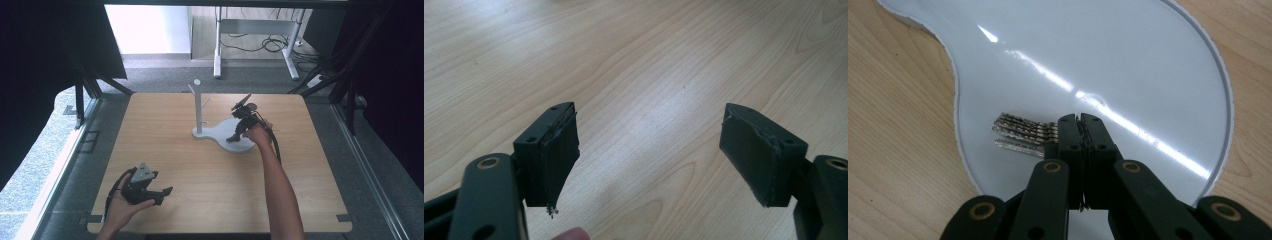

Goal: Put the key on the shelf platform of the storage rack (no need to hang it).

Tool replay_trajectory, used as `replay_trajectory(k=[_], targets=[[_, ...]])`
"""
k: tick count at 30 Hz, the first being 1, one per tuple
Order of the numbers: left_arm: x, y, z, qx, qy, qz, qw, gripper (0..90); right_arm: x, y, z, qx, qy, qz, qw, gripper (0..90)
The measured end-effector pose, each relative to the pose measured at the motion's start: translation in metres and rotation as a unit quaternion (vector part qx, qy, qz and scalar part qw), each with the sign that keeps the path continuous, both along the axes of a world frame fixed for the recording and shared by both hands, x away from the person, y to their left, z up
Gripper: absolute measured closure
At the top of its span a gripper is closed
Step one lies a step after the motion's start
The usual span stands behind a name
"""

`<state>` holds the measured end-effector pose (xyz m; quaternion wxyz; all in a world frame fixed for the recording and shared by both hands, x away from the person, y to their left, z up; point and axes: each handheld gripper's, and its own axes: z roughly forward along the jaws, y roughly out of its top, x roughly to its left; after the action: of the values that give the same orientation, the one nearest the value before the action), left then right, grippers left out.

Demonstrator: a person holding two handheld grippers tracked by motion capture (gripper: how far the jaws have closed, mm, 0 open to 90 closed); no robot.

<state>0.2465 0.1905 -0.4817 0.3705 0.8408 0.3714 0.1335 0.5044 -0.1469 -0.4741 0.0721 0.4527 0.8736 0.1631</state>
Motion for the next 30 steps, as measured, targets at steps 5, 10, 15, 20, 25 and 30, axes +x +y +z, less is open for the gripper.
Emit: replay_trajectory(k=[5, 10, 15, 20, 25, 30], targets=[[0.000, -0.001, 0.000, 0.001, 0.001, -0.002, 1.0000, 23.3, -0.001, -0.003, -0.002, 0.004, -0.008, -0.001, 1.0000, 86.2], [0.000, 0.001, 0.000, 0.000, 0.001, 0.001, 1.0000, 23.3, -0.002, -0.007, -0.005, 0.003, -0.014, -0.008, 0.9999, 81.0], [0.001, 0.000, -0.001, 0.000, 0.001, 0.000, 1.0000, 23.3, -0.003, -0.010, -0.004, 0.006, -0.022, -0.012, 0.9997, 69.1], [0.000, 0.000, 0.000, -0.001, 0.000, 0.000, 1.0000, 23.3, -0.007, -0.013, 0.010, 0.030, -0.056, -0.017, 0.9978, 59.2], [-0.001, -0.001, 0.001, -0.001, -0.002, -0.002, 1.0000, 23.3, -0.015, -0.014, 0.019, 0.037, -0.067, -0.008, 0.9970, 53.4], [0.000, -0.001, 0.000, 0.000, -0.001, -0.002, 1.0000, 23.3, -0.029, -0.014, 0.033, 0.053, -0.079, 0.009, 0.9954, 50.8]])
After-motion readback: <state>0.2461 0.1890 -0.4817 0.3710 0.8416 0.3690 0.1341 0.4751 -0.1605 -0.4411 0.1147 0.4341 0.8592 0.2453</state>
